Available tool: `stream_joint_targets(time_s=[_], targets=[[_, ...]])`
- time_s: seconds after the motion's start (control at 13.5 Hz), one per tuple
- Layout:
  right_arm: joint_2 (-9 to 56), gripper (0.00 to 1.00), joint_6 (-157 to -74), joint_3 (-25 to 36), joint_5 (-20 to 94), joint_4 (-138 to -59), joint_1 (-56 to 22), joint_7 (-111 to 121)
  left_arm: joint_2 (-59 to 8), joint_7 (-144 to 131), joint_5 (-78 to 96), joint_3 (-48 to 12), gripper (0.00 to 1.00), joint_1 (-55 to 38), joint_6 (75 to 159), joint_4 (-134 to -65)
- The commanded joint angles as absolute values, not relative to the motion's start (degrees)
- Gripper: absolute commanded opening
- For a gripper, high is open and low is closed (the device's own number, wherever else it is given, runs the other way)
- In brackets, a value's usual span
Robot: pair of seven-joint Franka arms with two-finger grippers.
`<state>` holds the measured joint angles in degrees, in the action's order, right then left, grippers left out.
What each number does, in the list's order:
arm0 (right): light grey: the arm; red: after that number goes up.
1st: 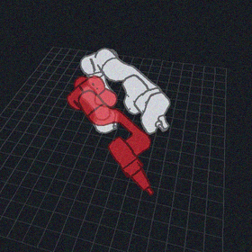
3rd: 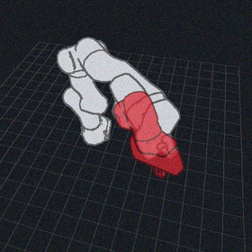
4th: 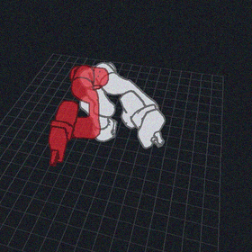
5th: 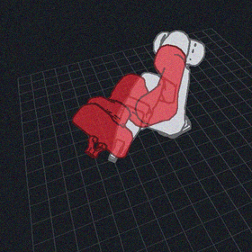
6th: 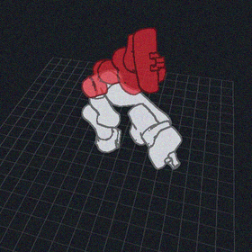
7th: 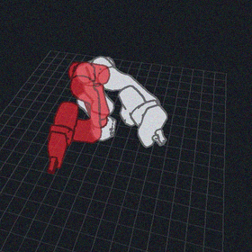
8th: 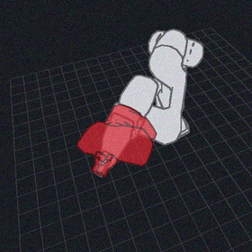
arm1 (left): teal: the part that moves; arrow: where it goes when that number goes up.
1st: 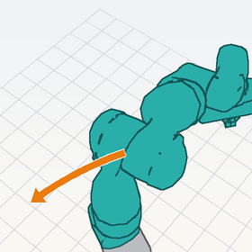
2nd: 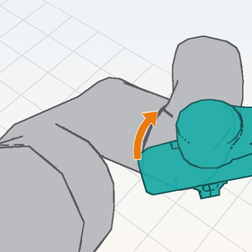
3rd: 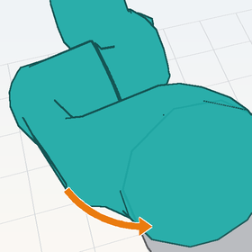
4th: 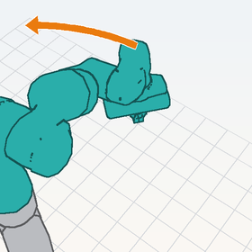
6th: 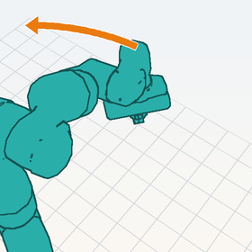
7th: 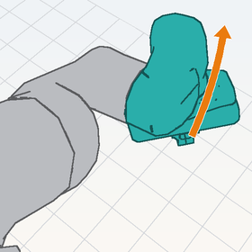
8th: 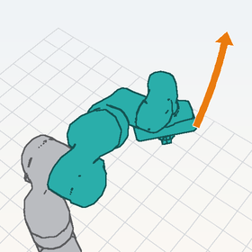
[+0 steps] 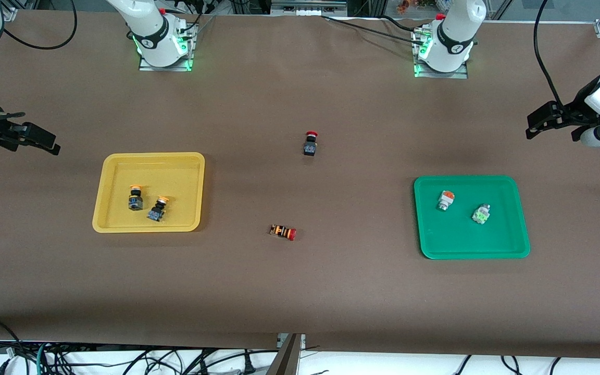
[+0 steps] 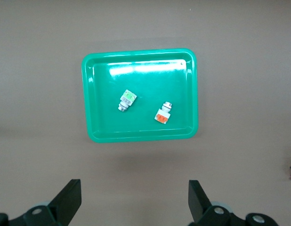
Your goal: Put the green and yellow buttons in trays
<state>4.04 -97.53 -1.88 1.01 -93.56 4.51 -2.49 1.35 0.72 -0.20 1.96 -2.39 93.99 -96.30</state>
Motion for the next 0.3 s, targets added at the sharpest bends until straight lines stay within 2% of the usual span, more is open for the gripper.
stream_joint_targets(time_s=[0.0, 0.22], targets=[[3.4, 1.00, -97.4, -1.7, 1.0, -92.9, 4.7, -1.9, 1.0, 0.3, 0.1, 2.1, 1.00, -2.8, 92.6, -94.9], [3.5, 1.00, -95.5, -1.4, 0.9, -92.4, 4.7, -1.6, 1.0, 0.2, 0.1, 2.1, 1.00, -2.8, 92.6, -94.9]])
